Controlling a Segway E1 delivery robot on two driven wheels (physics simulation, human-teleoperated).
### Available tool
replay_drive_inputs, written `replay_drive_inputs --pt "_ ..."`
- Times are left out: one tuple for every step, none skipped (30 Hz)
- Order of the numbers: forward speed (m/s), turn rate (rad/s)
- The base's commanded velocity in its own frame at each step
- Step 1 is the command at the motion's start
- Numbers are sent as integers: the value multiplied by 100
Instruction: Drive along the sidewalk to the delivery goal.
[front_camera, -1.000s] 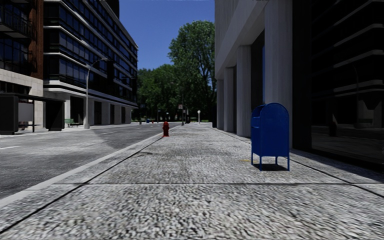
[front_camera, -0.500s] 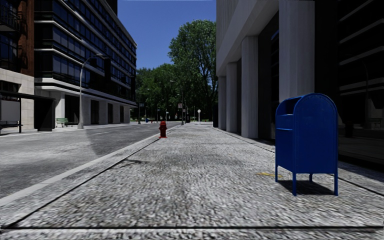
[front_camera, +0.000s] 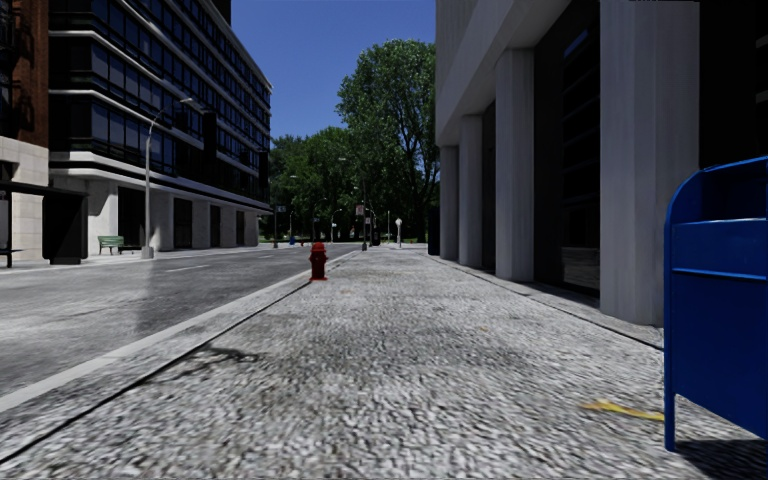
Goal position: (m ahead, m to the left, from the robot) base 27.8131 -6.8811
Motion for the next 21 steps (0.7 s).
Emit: replay_drive_inputs --pt "200 0" --pt "200 0" --pt "200 0" --pt "200 0" --pt "200 0" --pt "200 0" --pt "200 0" --pt "200 0" --pt "200 0" --pt "200 0" --pt "200 0" --pt "200 0" --pt "200 0" --pt "200 0" --pt "200 0" --pt "200 0" --pt "200 0" --pt "200 0" --pt "200 0" --pt "200 0" --pt "200 0"
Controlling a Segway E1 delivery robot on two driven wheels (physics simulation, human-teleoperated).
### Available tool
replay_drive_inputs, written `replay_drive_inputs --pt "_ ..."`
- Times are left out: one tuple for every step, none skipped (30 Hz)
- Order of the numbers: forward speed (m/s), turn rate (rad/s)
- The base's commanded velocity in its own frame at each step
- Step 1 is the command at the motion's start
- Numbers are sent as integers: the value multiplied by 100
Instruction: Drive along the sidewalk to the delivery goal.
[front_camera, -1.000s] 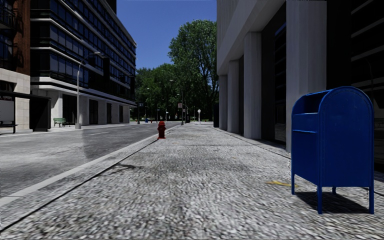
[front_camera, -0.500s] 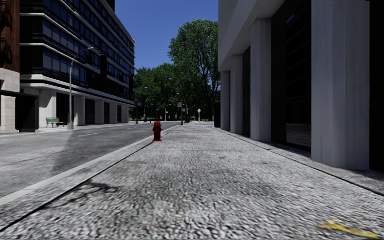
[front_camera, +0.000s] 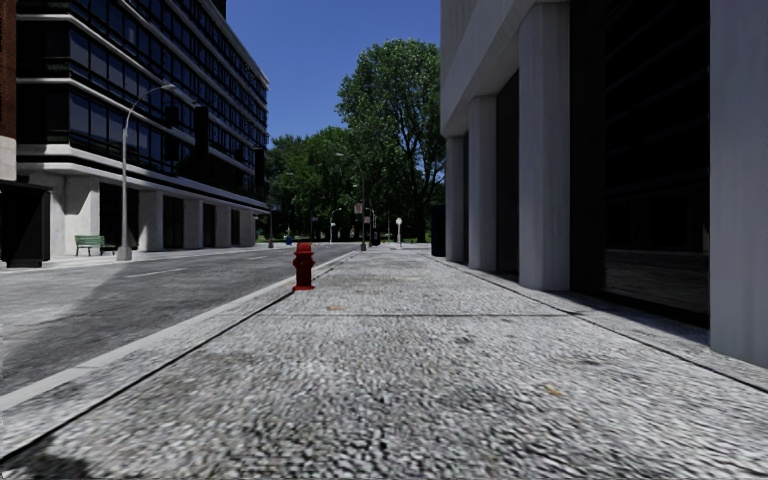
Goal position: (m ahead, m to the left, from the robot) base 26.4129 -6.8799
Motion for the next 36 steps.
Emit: replay_drive_inputs --pt "200 0" --pt "200 0" --pt "200 0" --pt "200 0" --pt "200 0" --pt "200 0" --pt "200 0" --pt "200 0" --pt "200 0" --pt "200 0" --pt "200 0" --pt "200 0" --pt "200 0" --pt "200 0" --pt "200 0" --pt "200 0" --pt "200 0" --pt "200 0" --pt "200 0" --pt "200 0" --pt "200 0" --pt "200 0" --pt "200 0" --pt "200 0" --pt "200 0" --pt "200 0" --pt "200 0" --pt "200 0" --pt "200 0" --pt "200 0" --pt "200 0" --pt "200 0" --pt "200 0" --pt "200 0" --pt "200 0" --pt "200 0"
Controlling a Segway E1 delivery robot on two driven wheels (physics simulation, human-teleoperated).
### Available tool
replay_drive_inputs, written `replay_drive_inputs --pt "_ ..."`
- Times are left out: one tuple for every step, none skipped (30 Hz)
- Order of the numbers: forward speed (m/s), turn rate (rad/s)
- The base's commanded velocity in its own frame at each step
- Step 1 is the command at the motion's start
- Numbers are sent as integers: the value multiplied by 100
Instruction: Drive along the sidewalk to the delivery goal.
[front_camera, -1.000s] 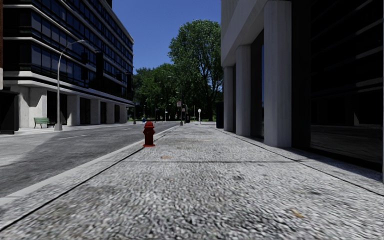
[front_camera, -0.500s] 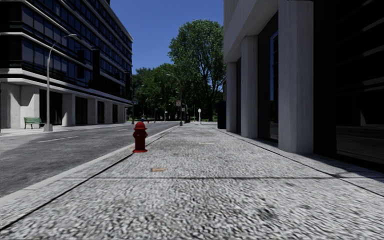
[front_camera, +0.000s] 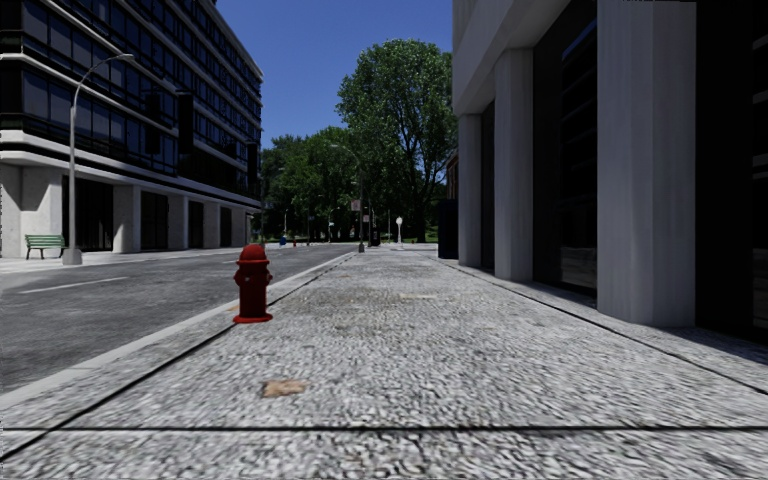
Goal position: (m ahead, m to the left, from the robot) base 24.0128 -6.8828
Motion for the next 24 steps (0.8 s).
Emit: replay_drive_inputs --pt "200 0" --pt "200 0" --pt "200 0" --pt "200 0" --pt "200 0" --pt "200 0" --pt "200 0" --pt "200 0" --pt "200 0" --pt "200 0" --pt "200 0" --pt "200 0" --pt "200 0" --pt "200 0" --pt "200 0" --pt "200 0" --pt "200 0" --pt "200 0" --pt "200 0" --pt "200 0" --pt "200 0" --pt "200 0" --pt "200 0" --pt "200 0"
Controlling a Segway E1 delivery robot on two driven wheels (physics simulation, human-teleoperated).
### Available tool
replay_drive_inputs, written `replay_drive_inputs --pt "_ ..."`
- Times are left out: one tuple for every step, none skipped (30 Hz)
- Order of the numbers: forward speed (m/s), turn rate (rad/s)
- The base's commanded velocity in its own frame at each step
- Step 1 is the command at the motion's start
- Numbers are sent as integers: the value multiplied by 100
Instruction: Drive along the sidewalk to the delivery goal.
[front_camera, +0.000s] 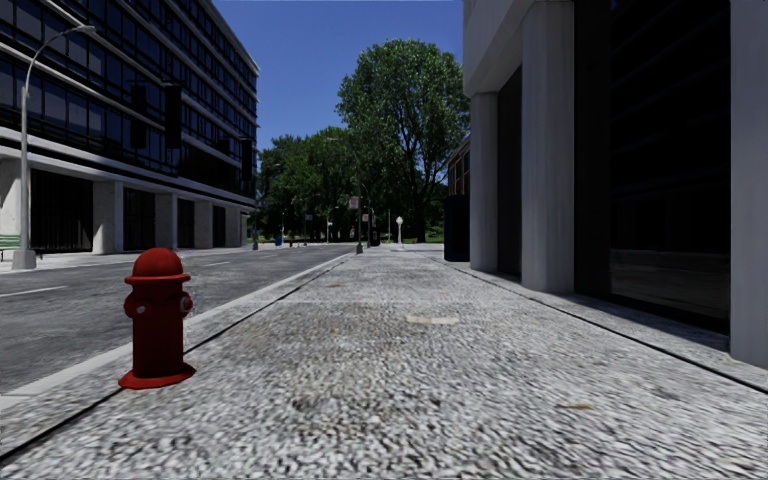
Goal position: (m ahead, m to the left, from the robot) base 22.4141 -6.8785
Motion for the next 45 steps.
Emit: replay_drive_inputs --pt "200 0" --pt "200 0" --pt "200 0" --pt "200 0" --pt "200 0" --pt "200 0" --pt "200 0" --pt "200 0" --pt "200 0" --pt "200 0" --pt "200 0" --pt "200 0" --pt "200 0" --pt "200 0" --pt "200 0" --pt "200 0" --pt "200 0" --pt "200 0" --pt "200 0" --pt "200 0" --pt "200 0" --pt "200 0" --pt "200 0" --pt "200 0" --pt "200 0" --pt "200 0" --pt "200 0" --pt "200 0" --pt "200 0" --pt "200 0" --pt "200 0" --pt "200 0" --pt "200 0" --pt "200 0" --pt "200 0" --pt "200 0" --pt "200 0" --pt "200 0" --pt "200 0" --pt "200 0" --pt "200 0" --pt "200 0" --pt "200 0" --pt "200 0" --pt "200 0"
